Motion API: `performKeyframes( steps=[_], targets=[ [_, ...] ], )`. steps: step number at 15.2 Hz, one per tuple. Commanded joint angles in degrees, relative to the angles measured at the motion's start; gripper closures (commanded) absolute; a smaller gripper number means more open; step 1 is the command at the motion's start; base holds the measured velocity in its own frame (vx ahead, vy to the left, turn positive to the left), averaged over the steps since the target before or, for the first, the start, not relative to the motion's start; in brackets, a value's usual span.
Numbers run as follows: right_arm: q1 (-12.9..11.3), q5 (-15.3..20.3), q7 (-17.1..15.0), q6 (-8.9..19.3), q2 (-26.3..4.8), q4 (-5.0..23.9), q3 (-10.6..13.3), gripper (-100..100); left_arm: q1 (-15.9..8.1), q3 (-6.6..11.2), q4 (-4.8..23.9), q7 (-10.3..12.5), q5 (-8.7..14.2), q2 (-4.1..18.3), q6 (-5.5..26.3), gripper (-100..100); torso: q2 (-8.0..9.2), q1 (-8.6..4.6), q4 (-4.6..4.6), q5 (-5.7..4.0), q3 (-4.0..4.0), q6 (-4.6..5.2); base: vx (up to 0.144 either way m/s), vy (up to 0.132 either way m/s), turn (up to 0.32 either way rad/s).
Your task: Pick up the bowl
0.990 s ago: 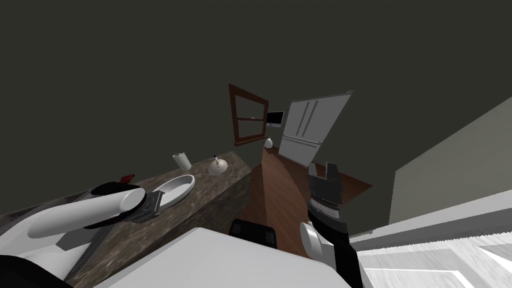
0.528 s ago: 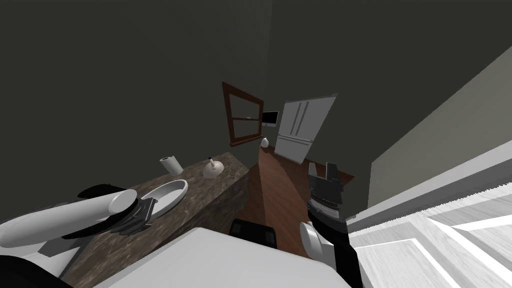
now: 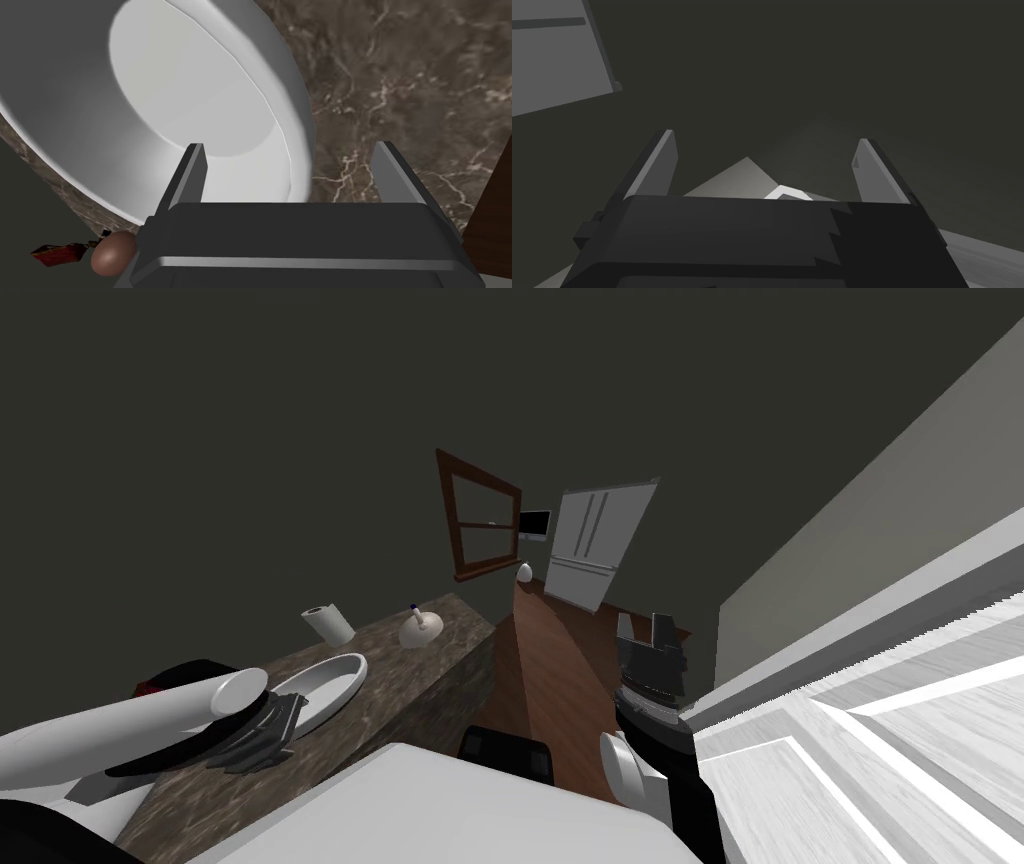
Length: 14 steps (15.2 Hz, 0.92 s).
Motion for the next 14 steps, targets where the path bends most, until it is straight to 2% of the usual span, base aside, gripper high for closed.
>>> performKeyframes(
  steps=[1,3,4,5,9,10,13,14],
  targets=[
    [0.00,0.00,0.00,0.00,0.00,0.00,0.00,0,-0.33,-0.77,1.80,-0.21,-0.70,-0.04,-2.01,-100,0.00,0.00,0.00,0.00,0.00,0.00,-0.023,-0.006,-0.020],
    [0.00,0.00,0.00,0.00,0.00,0.00,0.00,0,-0.58,-1.43,3.18,-0.36,-1.31,-0.15,-3.44,-100,0.03,-0.03,0.01,-0.01,0.02,-0.01,-0.023,-0.005,-0.011],
    [0.00,0.00,0.00,0.00,0.00,0.00,0.00,0,-0.36,-0.95,2.28,-0.32,-0.88,-0.11,-2.42,-100,0.04,-0.03,0.01,-0.01,0.02,0.00,-0.013,-0.002,-0.006],
    [0.00,0.00,0.00,0.00,0.00,0.00,0.00,0,-0.41,-1.08,2.49,-0.34,-0.99,-0.15,-2.75,100,0.02,-0.03,0.01,-0.02,0.02,-0.01,0.000,0.000,0.000],
    [0.00,0.00,0.00,0.00,0.00,0.00,0.00,0,-0.37,-1.11,2.49,-0.38,-0.99,-0.15,-2.71,100,-0.04,0.01,0.02,-0.01,-0.01,-0.02,0.000,0.000,0.000],
    [0.00,0.00,0.00,0.00,0.00,0.00,0.00,0,-0.16,-0.33,0.88,-0.12,-0.30,0.03,-1.05,100,-0.03,0.00,0.03,-0.03,0.00,-0.02,0.011,0.001,0.022],
    [0.01,0.00,0.00,0.00,0.00,0.00,0.00,0,0.25,0.78,-1.43,0.12,0.71,0.20,1.35,100,-0.10,-0.07,0.04,-0.14,-0.02,-0.03,0.028,0.005,0.021],
    [0.01,0.00,0.00,0.00,0.00,0.00,0.00,0,-0.03,0.22,-0.26,0.05,0.24,0.20,0.18,100,-0.11,-0.09,0.03,-0.16,-0.03,-0.03,0.017,0.005,0.007]
  ],
)
